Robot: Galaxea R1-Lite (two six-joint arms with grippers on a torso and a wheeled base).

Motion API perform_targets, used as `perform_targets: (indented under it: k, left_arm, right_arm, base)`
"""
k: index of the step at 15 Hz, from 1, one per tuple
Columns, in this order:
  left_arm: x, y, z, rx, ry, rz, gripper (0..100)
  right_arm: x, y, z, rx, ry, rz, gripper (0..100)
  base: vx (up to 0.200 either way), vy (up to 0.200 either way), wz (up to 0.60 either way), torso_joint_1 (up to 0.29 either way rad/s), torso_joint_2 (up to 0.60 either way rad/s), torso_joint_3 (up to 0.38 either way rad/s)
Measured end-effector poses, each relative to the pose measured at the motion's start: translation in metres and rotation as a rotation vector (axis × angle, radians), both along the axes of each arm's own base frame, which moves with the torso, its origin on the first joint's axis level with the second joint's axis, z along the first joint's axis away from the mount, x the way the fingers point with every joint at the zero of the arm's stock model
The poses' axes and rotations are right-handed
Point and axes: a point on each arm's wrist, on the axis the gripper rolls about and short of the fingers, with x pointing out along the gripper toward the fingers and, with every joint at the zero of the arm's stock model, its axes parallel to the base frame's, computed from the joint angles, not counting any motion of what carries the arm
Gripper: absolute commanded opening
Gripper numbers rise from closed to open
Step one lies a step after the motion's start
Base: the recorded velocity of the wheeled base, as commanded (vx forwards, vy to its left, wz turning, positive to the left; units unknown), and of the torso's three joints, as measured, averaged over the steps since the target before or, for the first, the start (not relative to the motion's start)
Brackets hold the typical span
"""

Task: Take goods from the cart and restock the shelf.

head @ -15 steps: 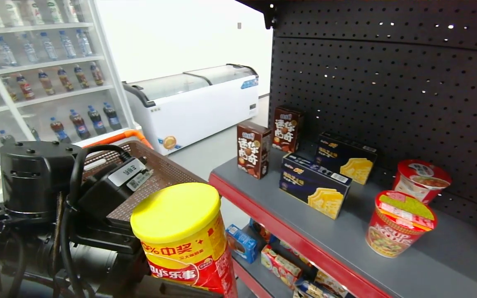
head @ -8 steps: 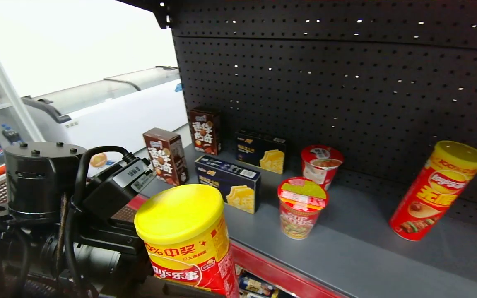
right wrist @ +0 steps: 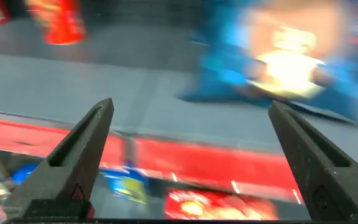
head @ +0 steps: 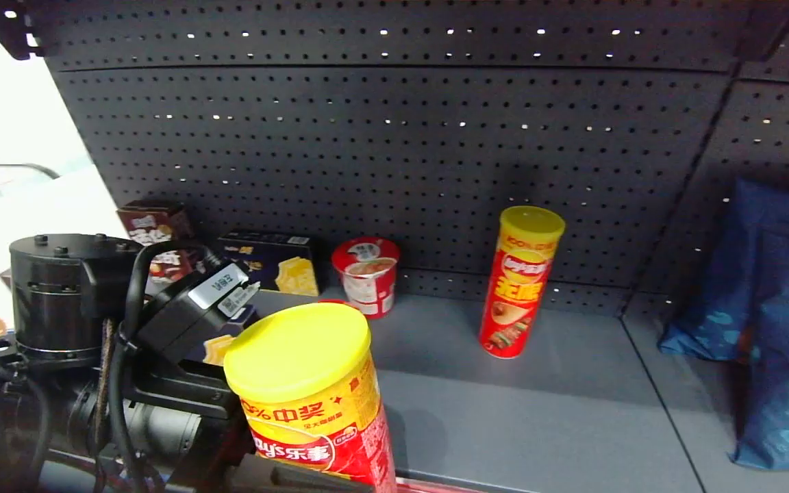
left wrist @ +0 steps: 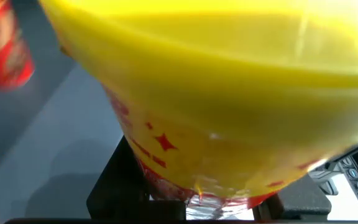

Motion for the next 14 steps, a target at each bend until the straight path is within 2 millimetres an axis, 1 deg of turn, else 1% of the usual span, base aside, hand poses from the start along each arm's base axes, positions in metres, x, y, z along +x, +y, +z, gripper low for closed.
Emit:
perform_targets:
  k: [2, 14]
  left_arm:
    - [0.0000, 0.0001, -0.0001, 0.000, -0.005, 0.000, 0]
    - [0.0040, 0.0018, 0.0050, 0.000, -0.028, 0.039, 0]
  right_arm:
    - [0.0000, 0.0000, 0.0000, 0.000, 0.000, 0.001, 100]
    - [0.0000, 0.0000, 0.0000, 0.000, 0.000, 0.001, 100]
  base:
    - [0.000, 0.000, -0.60, 0.002, 0.01, 0.000]
    - [0.000, 0.000, 0.00, 0.000, 0.00, 0.000]
